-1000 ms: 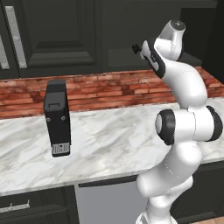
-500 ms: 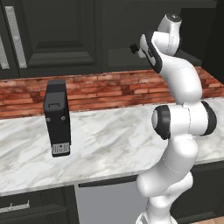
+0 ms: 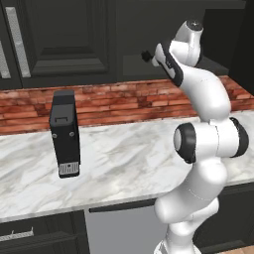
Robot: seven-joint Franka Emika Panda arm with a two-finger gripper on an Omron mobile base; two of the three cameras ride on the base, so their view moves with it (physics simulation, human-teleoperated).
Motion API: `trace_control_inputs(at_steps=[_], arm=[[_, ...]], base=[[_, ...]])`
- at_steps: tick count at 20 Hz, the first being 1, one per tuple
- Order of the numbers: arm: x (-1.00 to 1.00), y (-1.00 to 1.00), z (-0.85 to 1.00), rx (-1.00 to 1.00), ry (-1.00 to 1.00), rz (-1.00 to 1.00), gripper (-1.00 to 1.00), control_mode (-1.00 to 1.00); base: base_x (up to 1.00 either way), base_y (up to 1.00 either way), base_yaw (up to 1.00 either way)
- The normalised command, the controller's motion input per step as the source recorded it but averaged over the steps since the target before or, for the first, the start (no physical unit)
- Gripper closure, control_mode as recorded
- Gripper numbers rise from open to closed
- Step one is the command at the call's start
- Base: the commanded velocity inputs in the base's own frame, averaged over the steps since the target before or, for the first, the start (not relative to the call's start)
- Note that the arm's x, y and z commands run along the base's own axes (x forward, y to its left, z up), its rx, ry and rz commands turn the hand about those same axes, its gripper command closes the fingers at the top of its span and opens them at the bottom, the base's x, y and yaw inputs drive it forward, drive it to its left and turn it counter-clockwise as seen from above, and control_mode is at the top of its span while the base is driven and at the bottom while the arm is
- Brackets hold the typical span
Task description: Locate and retrieve the dish brush and bar soap from the cabinet. Place them next to the sink.
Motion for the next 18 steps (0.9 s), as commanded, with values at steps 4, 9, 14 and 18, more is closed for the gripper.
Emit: trace_control_inputs(at_steps=[4, 9, 14, 18], arm=[[0.00, 0.10, -0.07, 0.00, -0.03, -0.01, 1.00, -1.00], [-0.04, 0.11, 0.00, 0.00, 0.00, -0.07, 1.00, -1.00], [-0.27, 0.22, 0.00, 0.00, -0.02, -0.15, 1.00, -1.00], [-0.49, 0.12, 0.00, 0.03, -0.03, -0.25, 1.00, -1.00]], base=[[0.00, 0.00, 0.00], [0.00, 0.00, 0.00], [0.00, 0.00, 0.00], [0.00, 0.00, 0.00]])
